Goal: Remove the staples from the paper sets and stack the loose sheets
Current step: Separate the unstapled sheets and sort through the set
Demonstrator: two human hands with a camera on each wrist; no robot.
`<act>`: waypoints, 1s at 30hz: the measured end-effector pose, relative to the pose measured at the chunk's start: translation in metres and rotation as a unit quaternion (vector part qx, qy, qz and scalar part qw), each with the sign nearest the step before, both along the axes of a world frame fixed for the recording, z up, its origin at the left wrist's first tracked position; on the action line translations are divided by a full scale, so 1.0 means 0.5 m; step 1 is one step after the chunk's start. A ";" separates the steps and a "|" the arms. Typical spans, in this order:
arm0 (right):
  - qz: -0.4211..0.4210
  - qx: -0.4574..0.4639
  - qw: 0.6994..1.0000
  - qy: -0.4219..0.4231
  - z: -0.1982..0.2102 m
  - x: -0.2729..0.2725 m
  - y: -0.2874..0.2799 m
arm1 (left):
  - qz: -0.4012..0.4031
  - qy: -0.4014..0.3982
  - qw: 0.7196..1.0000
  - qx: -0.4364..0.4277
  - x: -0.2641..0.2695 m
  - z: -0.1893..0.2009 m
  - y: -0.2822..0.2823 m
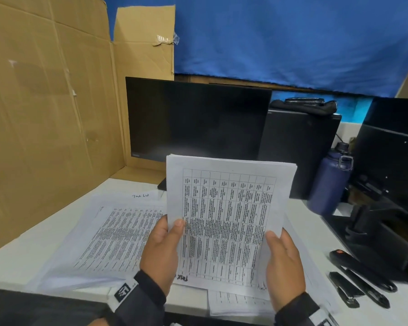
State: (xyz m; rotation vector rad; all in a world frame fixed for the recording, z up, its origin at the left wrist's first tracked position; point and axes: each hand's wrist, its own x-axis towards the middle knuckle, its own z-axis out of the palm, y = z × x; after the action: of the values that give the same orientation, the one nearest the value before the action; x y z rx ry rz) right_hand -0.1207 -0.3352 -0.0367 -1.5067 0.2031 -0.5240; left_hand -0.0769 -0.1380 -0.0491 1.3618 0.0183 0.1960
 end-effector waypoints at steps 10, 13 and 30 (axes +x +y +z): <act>-0.013 -0.052 0.999 -0.004 -0.002 -0.001 -0.008 | 0.021 -0.008 0.995 0.093 -0.009 0.032 -0.003; -0.028 -0.077 0.997 0.008 0.003 -0.005 -0.016 | -0.011 0.024 0.995 0.093 -0.008 0.044 0.000; 0.029 -0.200 0.979 0.011 0.010 -0.055 -0.002 | 0.002 0.056 0.998 -0.009 0.001 0.142 0.058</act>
State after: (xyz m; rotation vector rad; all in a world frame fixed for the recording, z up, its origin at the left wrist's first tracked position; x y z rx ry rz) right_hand -0.1482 -0.3364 -0.0317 -1.9038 0.0711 -0.5208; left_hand -0.0764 -0.1091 0.0217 1.3546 0.1168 0.1221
